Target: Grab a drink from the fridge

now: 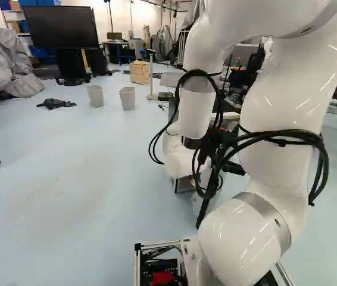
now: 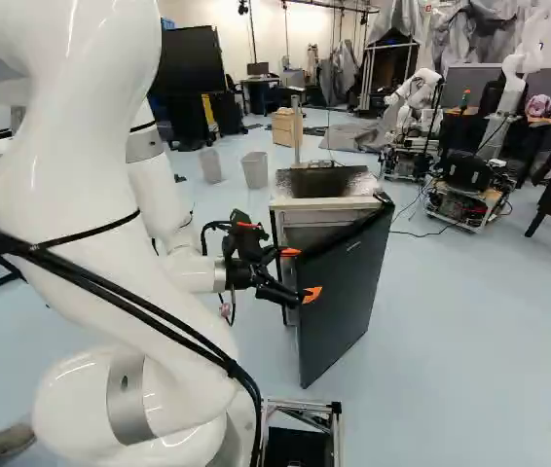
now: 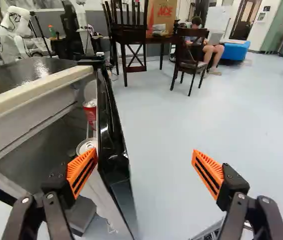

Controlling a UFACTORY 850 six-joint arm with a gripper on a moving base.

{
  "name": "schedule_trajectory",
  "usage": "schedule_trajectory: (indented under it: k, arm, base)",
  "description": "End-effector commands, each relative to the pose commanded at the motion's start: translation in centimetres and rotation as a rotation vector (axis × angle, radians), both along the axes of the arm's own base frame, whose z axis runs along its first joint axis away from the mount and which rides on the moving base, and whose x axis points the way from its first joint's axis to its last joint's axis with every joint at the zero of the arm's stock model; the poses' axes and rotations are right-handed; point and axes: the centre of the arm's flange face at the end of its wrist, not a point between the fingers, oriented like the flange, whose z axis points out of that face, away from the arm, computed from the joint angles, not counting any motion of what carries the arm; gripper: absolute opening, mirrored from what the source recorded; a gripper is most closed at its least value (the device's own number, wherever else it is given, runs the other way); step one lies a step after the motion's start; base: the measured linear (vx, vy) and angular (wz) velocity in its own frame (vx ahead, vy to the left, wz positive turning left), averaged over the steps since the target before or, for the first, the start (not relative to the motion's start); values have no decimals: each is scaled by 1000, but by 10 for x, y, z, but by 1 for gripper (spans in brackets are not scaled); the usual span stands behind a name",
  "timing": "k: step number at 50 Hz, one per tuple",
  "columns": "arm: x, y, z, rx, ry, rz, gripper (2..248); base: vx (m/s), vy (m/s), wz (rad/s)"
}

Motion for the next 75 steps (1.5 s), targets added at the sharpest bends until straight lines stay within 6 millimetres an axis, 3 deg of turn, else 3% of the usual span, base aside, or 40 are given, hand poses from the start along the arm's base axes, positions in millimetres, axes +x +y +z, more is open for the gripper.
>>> schedule_trajectory:
  k: [44,75]
  arm:
    - [-32,-55,0,-11,20,-231,247]
    - [-31,-105,1,-14,0,-468,247]
  base:
    - [0,0,0]
    - [0,0,0]
